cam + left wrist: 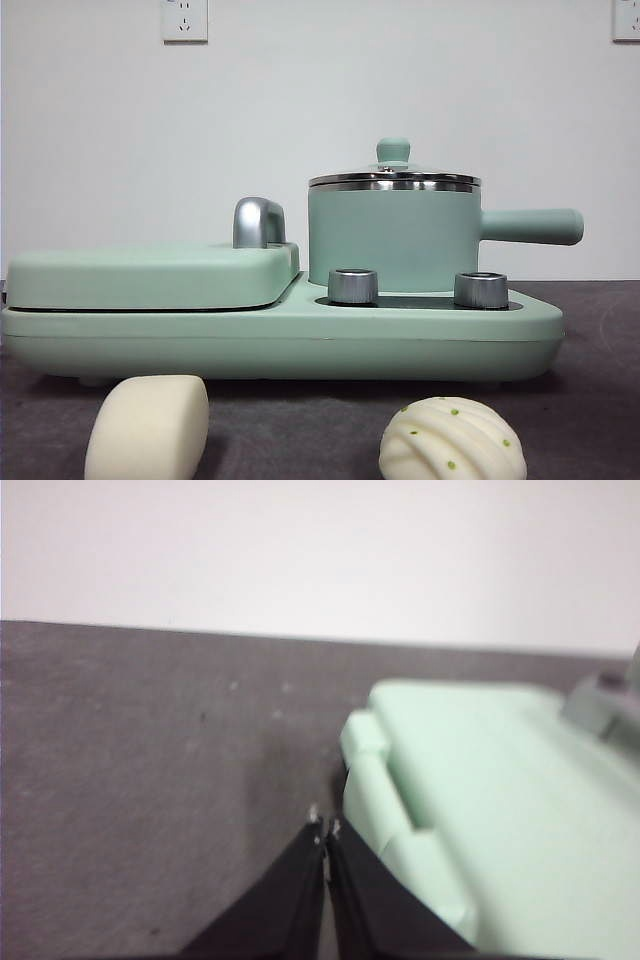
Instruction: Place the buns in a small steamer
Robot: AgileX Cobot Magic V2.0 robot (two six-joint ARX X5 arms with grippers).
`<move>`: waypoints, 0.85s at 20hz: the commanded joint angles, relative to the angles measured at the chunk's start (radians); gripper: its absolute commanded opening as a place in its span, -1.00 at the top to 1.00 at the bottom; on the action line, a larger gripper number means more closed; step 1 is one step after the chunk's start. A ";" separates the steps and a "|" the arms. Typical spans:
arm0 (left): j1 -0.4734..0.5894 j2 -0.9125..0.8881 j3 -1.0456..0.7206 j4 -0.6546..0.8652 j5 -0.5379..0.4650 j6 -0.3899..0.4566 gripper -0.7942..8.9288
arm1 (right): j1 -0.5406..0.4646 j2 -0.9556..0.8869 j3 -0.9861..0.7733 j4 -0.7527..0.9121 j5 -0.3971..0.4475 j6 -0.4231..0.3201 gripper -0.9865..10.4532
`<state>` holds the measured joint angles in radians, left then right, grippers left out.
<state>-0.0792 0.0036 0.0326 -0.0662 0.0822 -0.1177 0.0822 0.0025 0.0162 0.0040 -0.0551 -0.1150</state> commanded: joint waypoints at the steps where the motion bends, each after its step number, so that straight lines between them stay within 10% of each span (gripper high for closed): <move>1: -0.002 0.000 -0.019 0.031 0.000 -0.201 0.82 | 0.000 0.001 -0.004 0.035 0.000 0.061 0.80; 9: -0.002 0.000 -0.019 0.117 0.000 -0.622 0.82 | 0.000 0.001 -0.003 0.048 0.003 0.480 0.80; 17: -0.002 0.000 -0.017 0.274 0.000 -0.922 0.82 | 0.000 0.001 0.043 0.056 -0.064 0.711 0.80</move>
<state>-0.0792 0.0036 0.0326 0.1837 0.0822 -0.9565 0.0818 0.0025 0.0334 0.0437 -0.1112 0.5137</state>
